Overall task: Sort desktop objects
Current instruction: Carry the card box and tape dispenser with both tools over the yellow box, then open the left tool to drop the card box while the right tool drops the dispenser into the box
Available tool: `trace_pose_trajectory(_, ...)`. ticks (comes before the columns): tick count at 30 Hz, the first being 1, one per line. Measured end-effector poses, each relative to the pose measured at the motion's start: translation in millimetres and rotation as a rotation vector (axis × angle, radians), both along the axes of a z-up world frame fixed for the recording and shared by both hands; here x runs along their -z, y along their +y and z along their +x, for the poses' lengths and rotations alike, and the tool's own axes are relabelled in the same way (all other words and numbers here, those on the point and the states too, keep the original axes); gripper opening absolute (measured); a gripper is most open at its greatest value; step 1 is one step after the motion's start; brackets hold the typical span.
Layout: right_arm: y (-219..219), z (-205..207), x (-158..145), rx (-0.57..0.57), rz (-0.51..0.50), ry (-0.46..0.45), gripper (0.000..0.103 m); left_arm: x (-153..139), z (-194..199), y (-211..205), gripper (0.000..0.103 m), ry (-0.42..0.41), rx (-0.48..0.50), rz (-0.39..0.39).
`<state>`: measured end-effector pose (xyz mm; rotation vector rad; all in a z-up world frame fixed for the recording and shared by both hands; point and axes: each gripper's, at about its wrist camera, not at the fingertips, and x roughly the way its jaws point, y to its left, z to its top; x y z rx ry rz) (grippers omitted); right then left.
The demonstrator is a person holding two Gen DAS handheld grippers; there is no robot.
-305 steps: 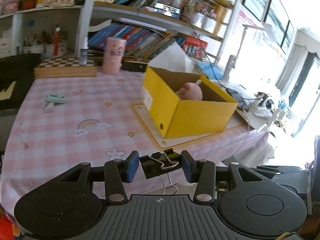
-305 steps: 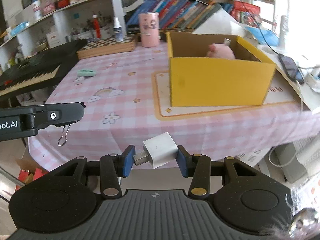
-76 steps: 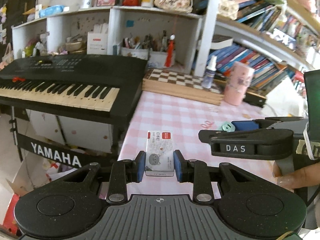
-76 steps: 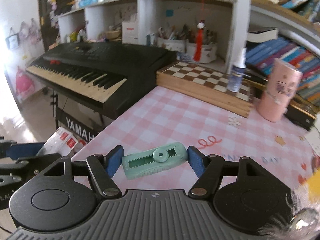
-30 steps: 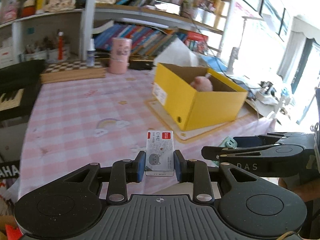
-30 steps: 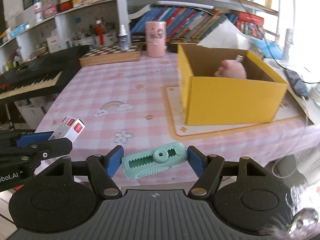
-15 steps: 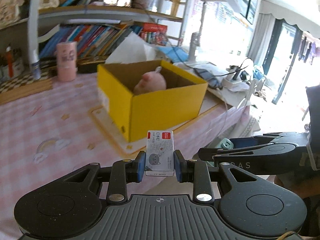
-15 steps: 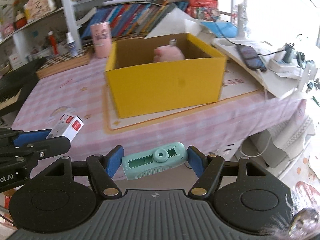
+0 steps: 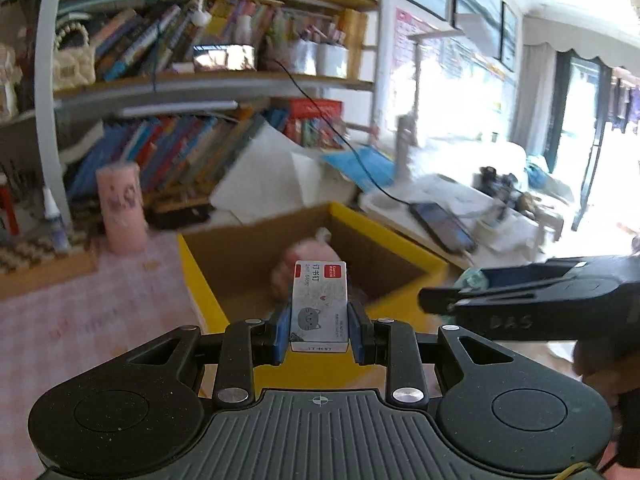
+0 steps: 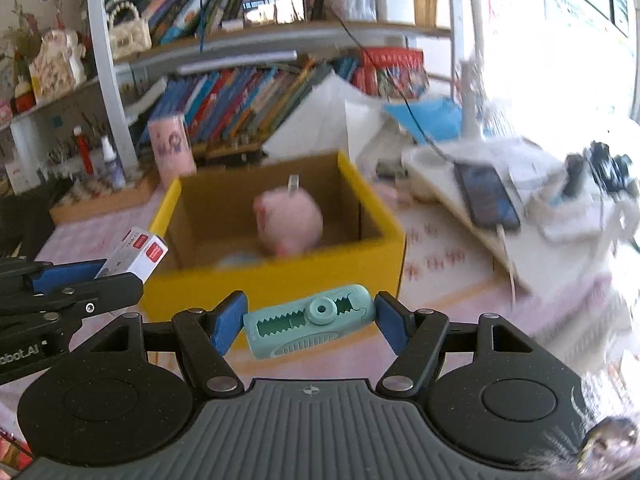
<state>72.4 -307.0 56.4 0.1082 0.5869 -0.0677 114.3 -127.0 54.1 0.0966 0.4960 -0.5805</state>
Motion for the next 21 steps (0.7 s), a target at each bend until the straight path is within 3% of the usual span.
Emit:
trace_pose_trajectory(7, -16, 73, -11, -0.091, -0.038, -0.056, 0.067, 15, 51, -33, 0.028, 0.03, -0.1, 0.066)
trace_pose_trajectory(12, -20, 119, 9, -0.138, -0.051, 0.001, 0.067, 30, 67, -46, 0.029, 0.073, -0.129, 0.111)
trace_pose_trajectory(19, -18, 145, 33, -0.197, -0.071, 0.061, 0.067, 46, 80, -54, 0.029, 0.118, -0.141, 0.155)
trace_pose_trajectory(21, -19, 150, 38, -0.208, -0.074, 0.071, 0.068, 48, 81, -55, 0.034, 0.11, -0.15, 0.157)
